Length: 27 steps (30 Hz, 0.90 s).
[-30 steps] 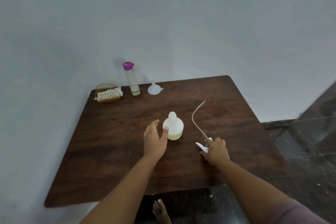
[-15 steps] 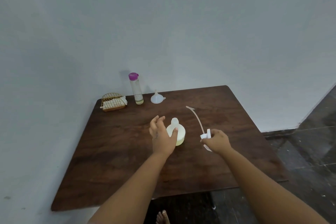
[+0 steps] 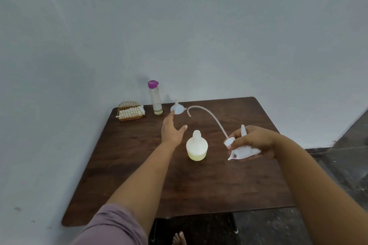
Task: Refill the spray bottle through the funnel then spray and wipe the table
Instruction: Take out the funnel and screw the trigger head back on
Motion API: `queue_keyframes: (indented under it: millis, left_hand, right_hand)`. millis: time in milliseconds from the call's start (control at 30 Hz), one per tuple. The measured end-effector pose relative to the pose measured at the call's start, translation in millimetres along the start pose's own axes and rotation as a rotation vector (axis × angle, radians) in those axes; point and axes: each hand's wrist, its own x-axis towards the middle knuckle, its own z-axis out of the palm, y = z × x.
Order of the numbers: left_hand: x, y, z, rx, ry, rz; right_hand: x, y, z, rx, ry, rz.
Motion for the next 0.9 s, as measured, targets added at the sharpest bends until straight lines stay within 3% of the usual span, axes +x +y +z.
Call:
queue_keyframes:
  millis: [200,500,900]
  left_hand:
    - [2,11,18,-0.104,-0.169,-0.003]
    - [2,5,45,-0.077,-0.206,-0.029]
    - [12,3,56,0.363,-0.164,0.115]
  right_hand:
    - [0,2,-7,0.022,-0.079,0.039]
    - [3,9,-7,0.021,-0.068,0.035]
    - [5,14,-8,0.011,-0.056,0.099]
